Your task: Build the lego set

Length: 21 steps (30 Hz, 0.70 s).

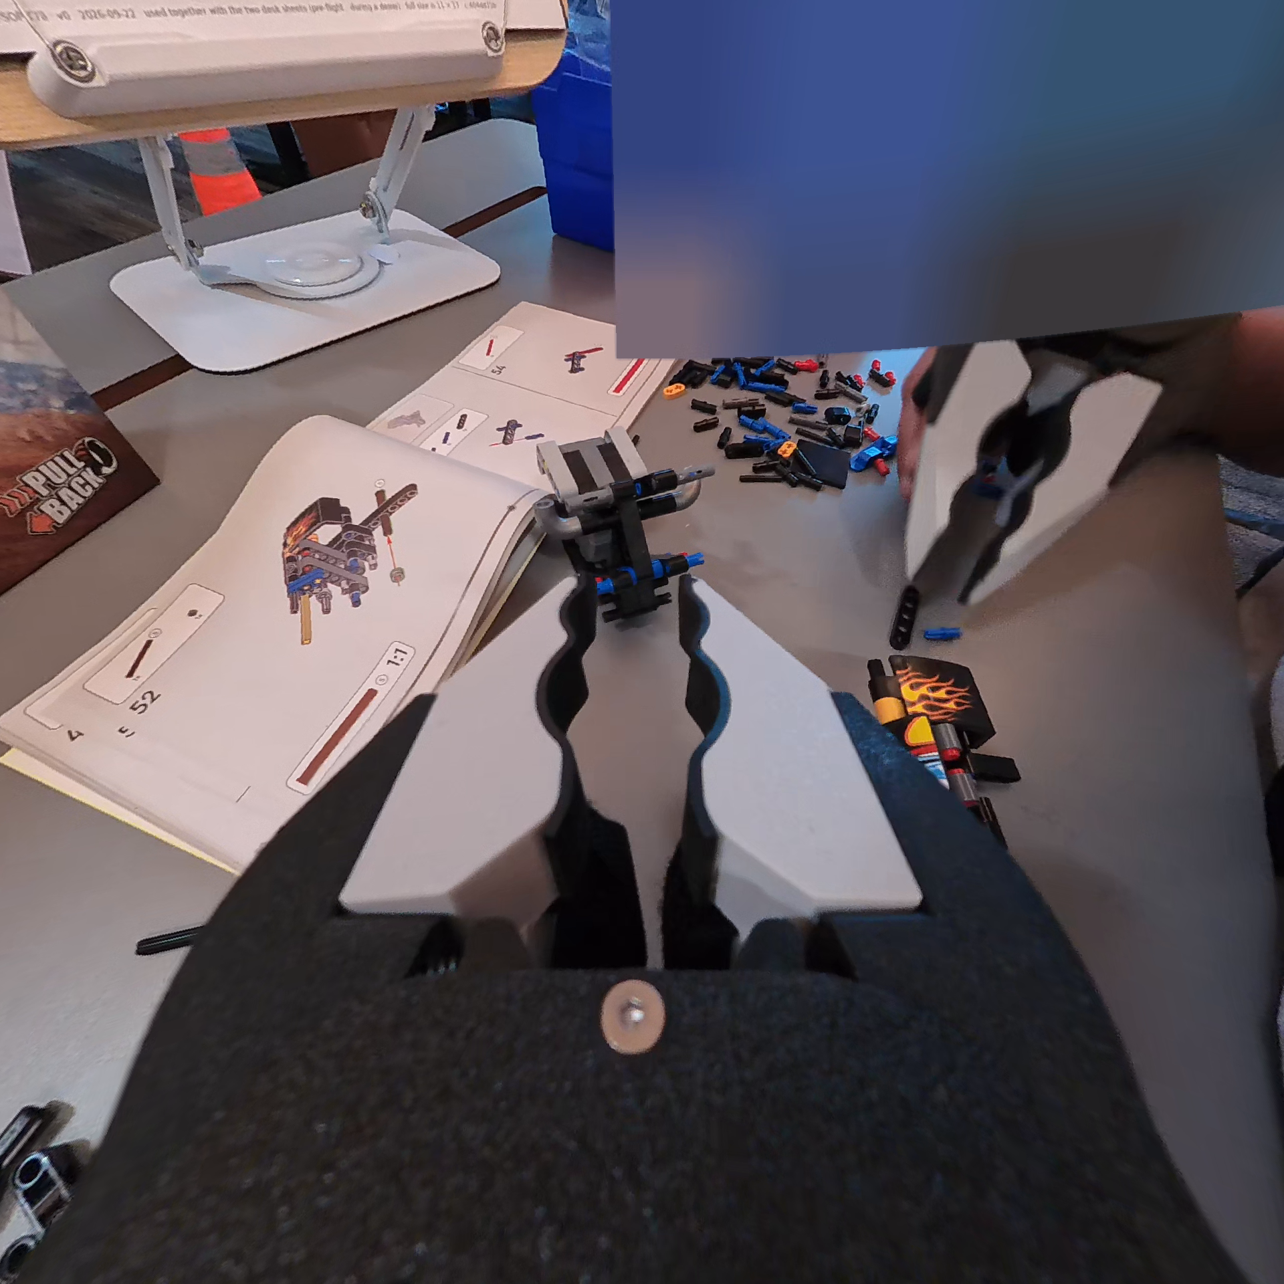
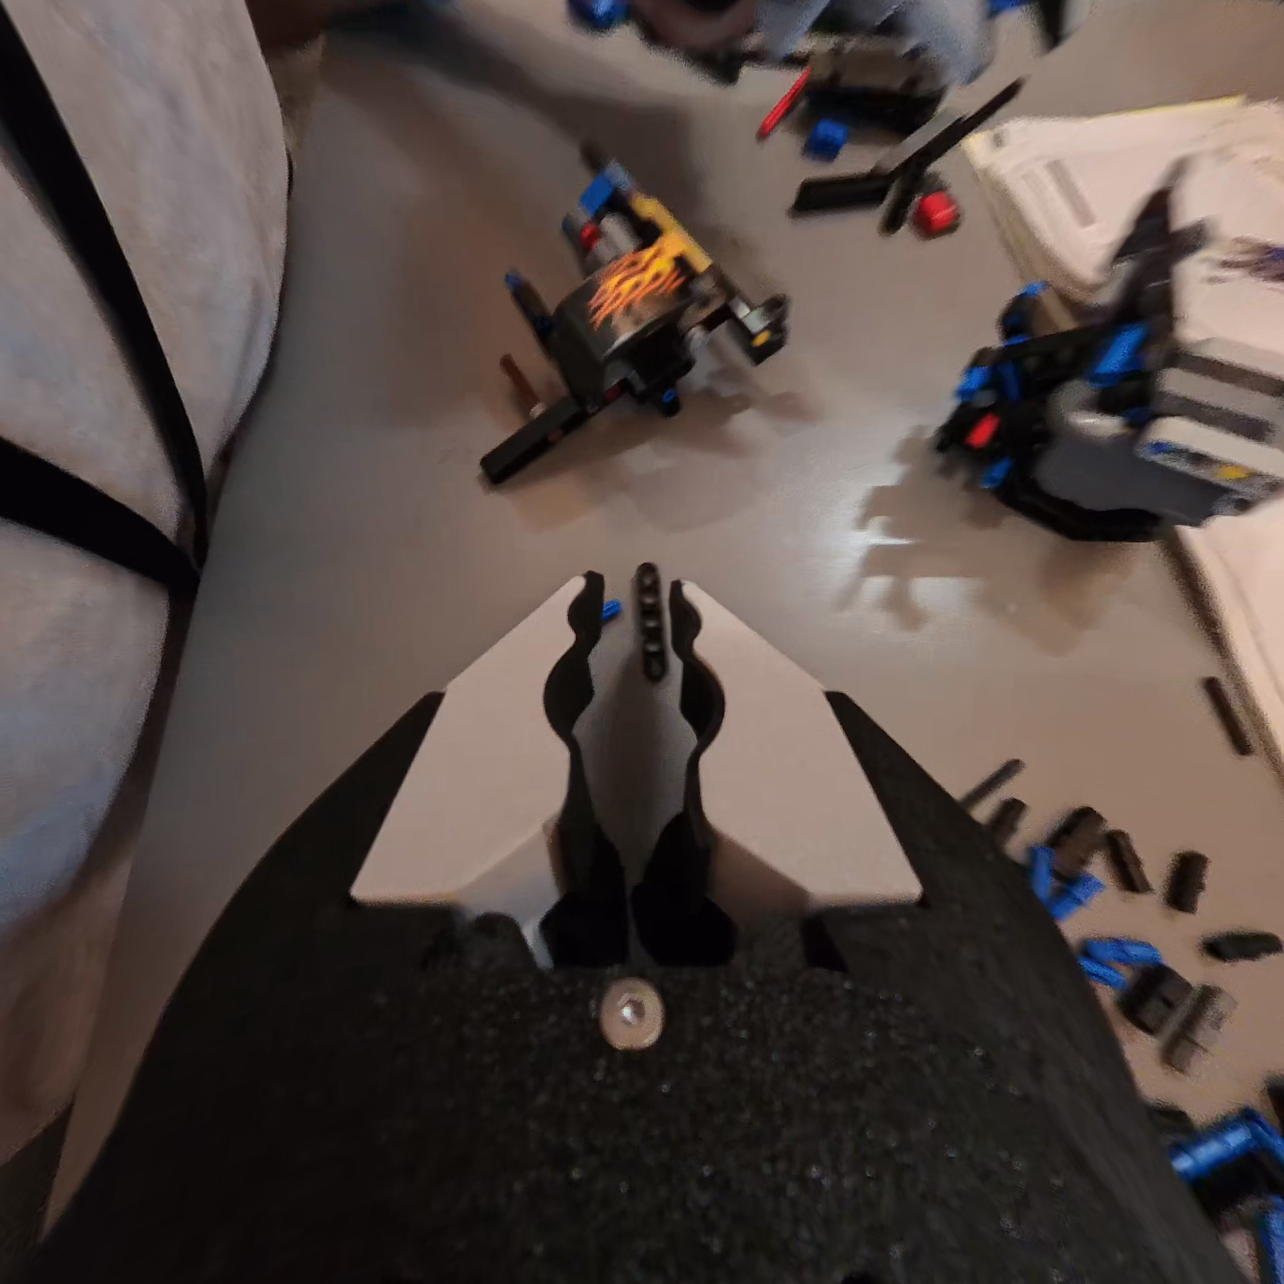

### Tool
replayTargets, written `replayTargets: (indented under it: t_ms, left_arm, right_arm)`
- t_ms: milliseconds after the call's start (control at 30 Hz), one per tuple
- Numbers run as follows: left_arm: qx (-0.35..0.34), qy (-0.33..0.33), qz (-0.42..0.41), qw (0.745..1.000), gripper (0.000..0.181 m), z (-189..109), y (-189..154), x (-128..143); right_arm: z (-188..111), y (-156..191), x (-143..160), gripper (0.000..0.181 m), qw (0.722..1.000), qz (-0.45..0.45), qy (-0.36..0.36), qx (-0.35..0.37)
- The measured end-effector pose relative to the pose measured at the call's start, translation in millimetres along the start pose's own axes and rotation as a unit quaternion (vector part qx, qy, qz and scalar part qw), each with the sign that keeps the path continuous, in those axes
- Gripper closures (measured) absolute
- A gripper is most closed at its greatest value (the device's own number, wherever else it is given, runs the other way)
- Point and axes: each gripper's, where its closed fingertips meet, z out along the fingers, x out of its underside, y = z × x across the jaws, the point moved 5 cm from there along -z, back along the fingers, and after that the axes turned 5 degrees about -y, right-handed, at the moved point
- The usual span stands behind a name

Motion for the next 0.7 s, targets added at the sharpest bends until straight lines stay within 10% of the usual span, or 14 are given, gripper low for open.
replayTargets:
  t_ms: [33,333,700]
  left_arm:
    - [0.003,0.002,-0.003,1.000,0.159,0.4,-0.4,0.6]
    - [-0.002,0.007,-0.002,1.000,0.159,0.7,2.3,2.8]
    - [-0.007,0.011,-0.003,1.000,0.159,0.3,5.8,4.1]
  right_arm:
    - [-7.5,-7.0,-4.0,0.163,1.000,0.011,-0.018,0.009]
    - [-93.1,-83.3,8.9,0.168,0.966,0.048,-0.021,0.252]
    - [-85.2,-89.3,34.5,0.167,0.964,0.057,0.047,0.254]
